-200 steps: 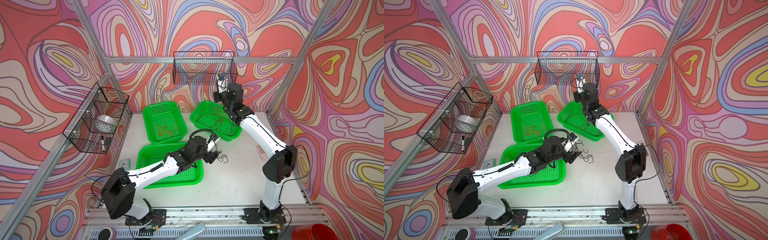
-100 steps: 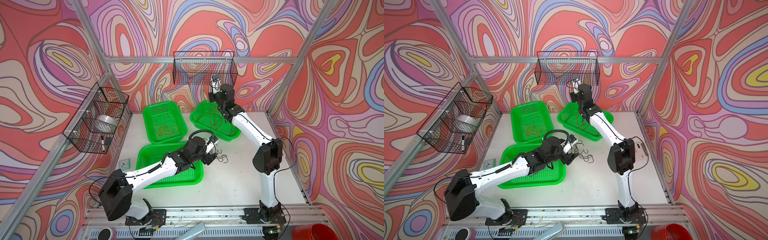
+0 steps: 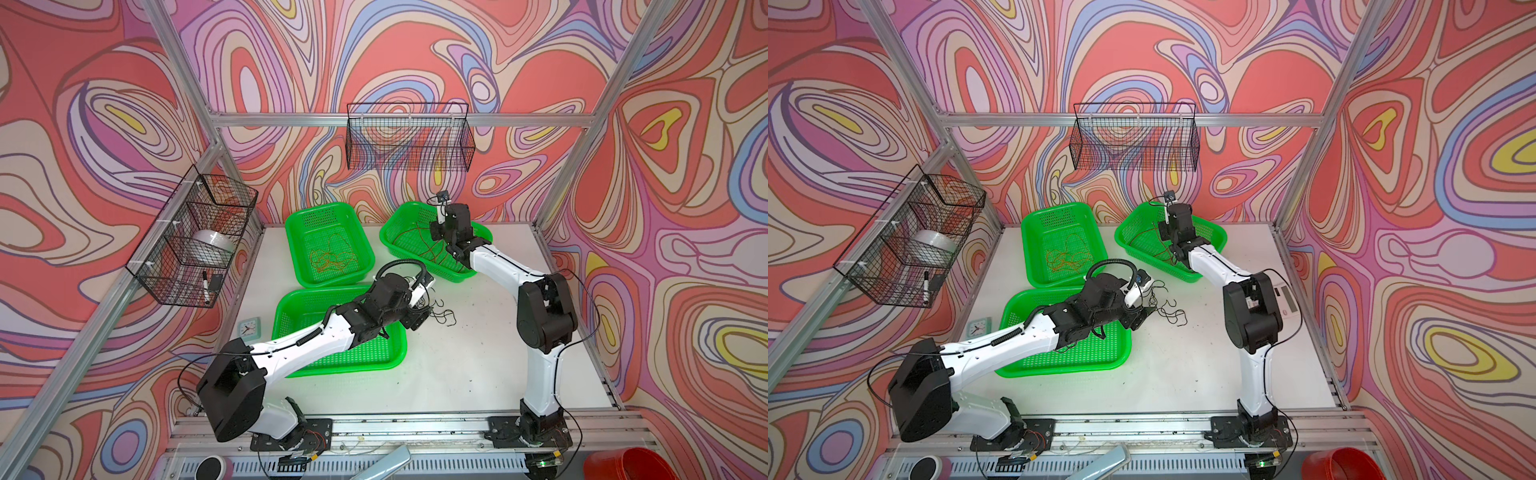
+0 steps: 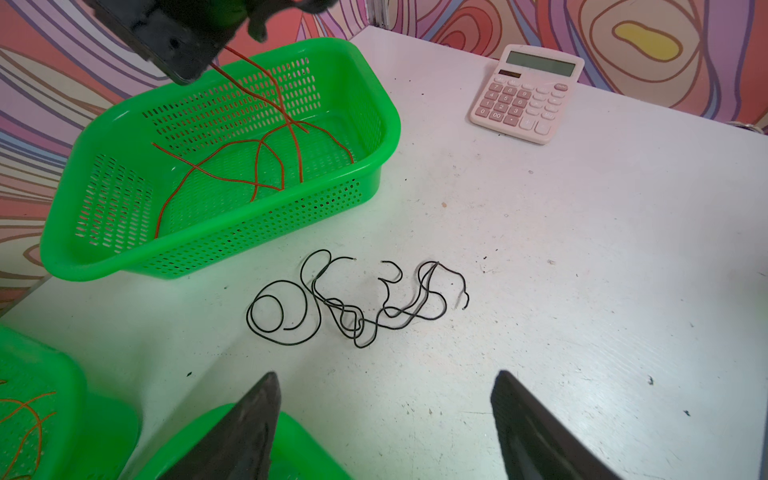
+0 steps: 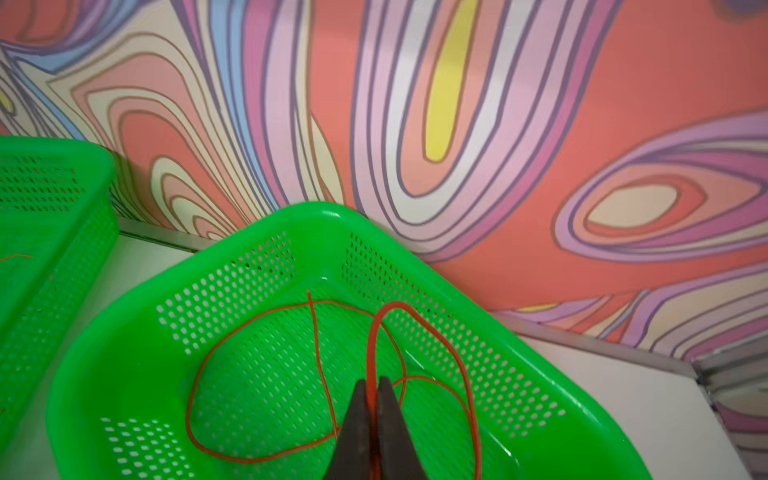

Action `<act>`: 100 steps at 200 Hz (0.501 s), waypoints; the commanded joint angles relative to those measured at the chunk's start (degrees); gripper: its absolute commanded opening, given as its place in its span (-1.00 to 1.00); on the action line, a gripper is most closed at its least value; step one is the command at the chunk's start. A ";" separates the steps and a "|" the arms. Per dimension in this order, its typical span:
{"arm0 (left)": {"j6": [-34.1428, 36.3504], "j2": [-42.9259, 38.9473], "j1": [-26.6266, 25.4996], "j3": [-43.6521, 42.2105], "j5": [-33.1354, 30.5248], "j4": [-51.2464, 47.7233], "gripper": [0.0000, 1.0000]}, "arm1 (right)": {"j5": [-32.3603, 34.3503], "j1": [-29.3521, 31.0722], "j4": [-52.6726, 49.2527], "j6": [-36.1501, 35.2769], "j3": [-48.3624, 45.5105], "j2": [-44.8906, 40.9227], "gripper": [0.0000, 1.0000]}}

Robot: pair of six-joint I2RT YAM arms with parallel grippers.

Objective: Untangle the cables
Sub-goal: 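Lower the red wire into the farther basket with the right gripper and open it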

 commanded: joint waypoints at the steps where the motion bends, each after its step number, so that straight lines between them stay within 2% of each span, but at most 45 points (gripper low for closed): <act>1: -1.04 -0.39 0.21 -0.37 -0.28 -0.36 0.65 | 0.21 -1.49 -2.74 4.03 1.01 1.12 -0.47; 13: -1.39 -0.21 0.19 -0.11 -0.53 -0.66 0.65 | -0.36 -1.77 -5.20 4.40 1.69 1.38 -0.21; 26: -1.91 -0.14 0.24 0.12 -0.60 -0.82 0.65 | -1.62 -1.84 -6.08 3.89 1.44 0.42 -0.03; 31: -2.04 -0.04 0.17 0.12 -0.63 -0.74 0.65 | -2.04 -1.80 -6.70 3.67 1.75 0.06 0.11; 46: -2.34 0.18 0.18 0.46 -0.63 -0.58 0.66 | -2.64 -1.95 -10.96 3.33 4.01 -0.10 0.29; 77: -3.49 0.58 0.24 1.00 -0.53 0.11 0.65 | -4.99 -2.57 -21.84 3.44 9.54 0.38 0.39; 100: -4.24 0.41 0.20 1.00 -1.10 0.45 0.65 | -7.23 -2.57 -22.84 4.23 5.99 -4.97 0.41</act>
